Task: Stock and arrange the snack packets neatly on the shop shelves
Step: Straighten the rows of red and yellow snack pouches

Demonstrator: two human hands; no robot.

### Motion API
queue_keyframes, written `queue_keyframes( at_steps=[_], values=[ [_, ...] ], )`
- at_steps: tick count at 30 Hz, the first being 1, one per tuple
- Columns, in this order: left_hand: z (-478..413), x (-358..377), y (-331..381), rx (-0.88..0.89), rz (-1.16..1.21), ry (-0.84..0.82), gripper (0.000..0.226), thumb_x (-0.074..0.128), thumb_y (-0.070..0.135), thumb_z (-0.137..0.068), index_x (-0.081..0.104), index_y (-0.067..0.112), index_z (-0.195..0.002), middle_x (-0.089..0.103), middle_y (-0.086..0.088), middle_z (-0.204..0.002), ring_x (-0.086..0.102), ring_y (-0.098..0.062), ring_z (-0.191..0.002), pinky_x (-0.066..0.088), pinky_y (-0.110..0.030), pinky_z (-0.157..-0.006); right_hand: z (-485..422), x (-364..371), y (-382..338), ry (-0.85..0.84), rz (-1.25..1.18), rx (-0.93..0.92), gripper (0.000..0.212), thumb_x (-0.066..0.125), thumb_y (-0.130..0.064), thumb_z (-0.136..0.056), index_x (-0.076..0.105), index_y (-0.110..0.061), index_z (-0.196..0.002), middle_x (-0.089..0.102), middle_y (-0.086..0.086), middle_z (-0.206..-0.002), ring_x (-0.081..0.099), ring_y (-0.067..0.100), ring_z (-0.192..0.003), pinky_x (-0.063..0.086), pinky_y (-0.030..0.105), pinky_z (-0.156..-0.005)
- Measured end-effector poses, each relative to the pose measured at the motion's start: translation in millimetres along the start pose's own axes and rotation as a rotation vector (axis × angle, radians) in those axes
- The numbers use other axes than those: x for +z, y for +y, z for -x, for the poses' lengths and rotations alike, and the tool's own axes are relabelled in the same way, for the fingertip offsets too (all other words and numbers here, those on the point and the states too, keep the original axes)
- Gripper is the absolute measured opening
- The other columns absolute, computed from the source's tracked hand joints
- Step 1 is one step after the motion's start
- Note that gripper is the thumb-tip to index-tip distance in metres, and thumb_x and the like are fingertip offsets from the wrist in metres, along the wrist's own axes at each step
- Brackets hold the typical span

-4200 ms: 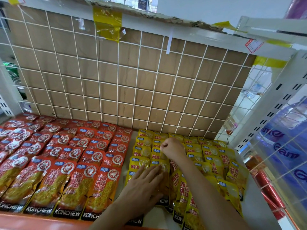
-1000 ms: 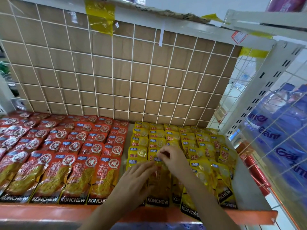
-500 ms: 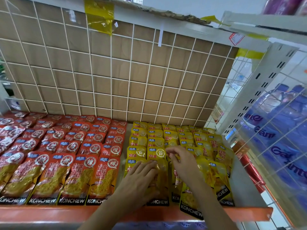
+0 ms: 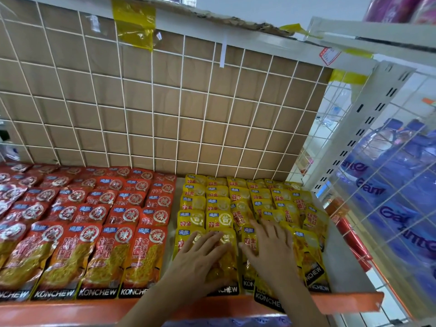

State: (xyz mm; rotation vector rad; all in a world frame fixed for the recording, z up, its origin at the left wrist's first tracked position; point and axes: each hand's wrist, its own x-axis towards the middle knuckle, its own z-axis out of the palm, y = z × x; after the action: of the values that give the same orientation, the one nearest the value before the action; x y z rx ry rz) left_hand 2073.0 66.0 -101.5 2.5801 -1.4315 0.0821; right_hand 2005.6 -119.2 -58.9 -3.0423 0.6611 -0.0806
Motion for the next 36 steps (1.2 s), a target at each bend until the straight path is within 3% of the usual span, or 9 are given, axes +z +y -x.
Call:
queue_keyframes(
  at_steps=[2,4,6,10,15,21,24,32,36],
  values=[
    [0.1,0.5,-0.1,0.000,-0.002,0.005,0.069,0.016,0.076,-0.086,0.049,0.036,-0.131,0.053,0.011,-0.135,0.049,-0.009,-0.125,0.024,-0.038,-0.102,5.9,-1.3,-3.0,-0.058,0.010,0.046,0.078,0.023,-0.072,-0.072,0.050,-0.029,-0.131,0.057,0.006,-0.130,0.050,0.029,-0.124,0.037,0.054,-0.098],
    [0.1,0.9,0.0,0.001,-0.010,0.012,0.068,0.016,0.076,-0.086,0.049,0.036,-0.130,0.052,0.011,-0.135,0.046,-0.008,-0.126,0.024,-0.038,-0.103,8.1,-0.4,-2.2,-0.102,0.030,0.014,0.094,0.006,-0.075,-0.062,0.019,-0.034,-0.146,0.024,0.005,-0.153,0.015,0.027,-0.143,0.012,0.052,-0.112],
    [0.0,1.0,0.3,0.004,-0.027,0.020,0.068,0.016,0.075,-0.087,0.050,0.036,-0.130,0.052,0.011,-0.135,0.044,-0.008,-0.127,0.025,-0.038,-0.102,8.1,-1.5,0.8,-0.121,-0.003,-0.003,0.100,-0.003,-0.072,-0.055,0.003,-0.035,-0.147,0.006,-0.001,-0.157,-0.004,0.022,-0.145,-0.001,0.048,-0.114],
    [-0.3,2.0,-0.2,0.004,-0.045,0.036,0.068,0.019,0.076,-0.086,0.049,0.036,-0.130,0.051,0.011,-0.136,0.037,-0.008,-0.128,0.024,-0.038,-0.103,8.6,-6.9,3.2,-0.091,-0.093,-0.021,0.092,0.005,-0.066,-0.061,0.014,-0.033,-0.146,0.015,-0.005,-0.155,0.004,0.016,-0.144,0.006,0.042,-0.115],
    [-0.6,3.5,-2.2,0.004,-0.066,0.056,0.067,0.019,0.076,-0.084,0.046,0.038,-0.132,0.051,0.013,-0.135,0.037,-0.007,-0.127,0.024,-0.038,-0.102,10.1,-10.9,9.9,-0.084,-0.137,-0.024,0.066,0.039,-0.053,-0.086,0.018,-0.032,-0.145,0.015,-0.008,-0.154,0.006,0.012,-0.143,0.008,0.036,-0.114],
    [-11.6,-2.7,0.8,-0.012,-0.072,0.198,0.054,0.033,0.062,-0.085,0.048,0.035,-0.128,0.053,0.012,-0.131,0.041,-0.006,-0.123,0.025,-0.032,-0.105,-5.7,-19.2,10.1,-0.037,-0.197,-0.032,0.055,0.036,-0.053,-0.093,0.027,-0.030,-0.142,0.028,-0.011,-0.146,0.019,0.011,-0.139,0.017,0.035,-0.112],
    [-24.9,-2.6,4.9,-0.073,-0.076,0.238,0.054,0.033,0.058,-0.084,0.046,0.030,-0.129,0.056,0.007,-0.131,0.054,-0.010,-0.119,0.040,-0.032,-0.103,-31.0,-22.6,9.6,-0.041,-0.186,-0.044,0.050,0.041,-0.044,-0.094,0.033,-0.026,-0.140,0.039,-0.007,-0.142,0.030,0.014,-0.135,0.023,0.035,-0.112],
    [-52.7,3.7,3.0,-0.105,-0.113,0.150,0.061,0.032,0.059,-0.081,0.049,0.026,-0.130,0.060,0.002,-0.128,0.058,-0.016,-0.116,0.043,-0.035,-0.093,-79.8,-22.7,-16.3,-0.126,-0.018,-0.037,0.054,0.053,-0.049,-0.088,0.046,-0.014,-0.127,0.057,0.006,-0.124,0.047,0.025,-0.120,0.038,0.038,-0.098],
    [-53.8,8.2,1.4,-0.127,-0.102,0.127,0.064,0.009,0.055,-0.096,0.062,0.028,-0.122,0.060,0.003,-0.129,0.058,-0.014,-0.116,0.050,-0.038,-0.087,-91.3,-14.0,-17.7,-0.115,-0.066,-0.076,0.057,0.057,-0.046,-0.086,0.044,-0.015,-0.132,0.048,0.007,-0.132,0.041,0.025,-0.125,0.039,0.038,-0.098]
  ],
)
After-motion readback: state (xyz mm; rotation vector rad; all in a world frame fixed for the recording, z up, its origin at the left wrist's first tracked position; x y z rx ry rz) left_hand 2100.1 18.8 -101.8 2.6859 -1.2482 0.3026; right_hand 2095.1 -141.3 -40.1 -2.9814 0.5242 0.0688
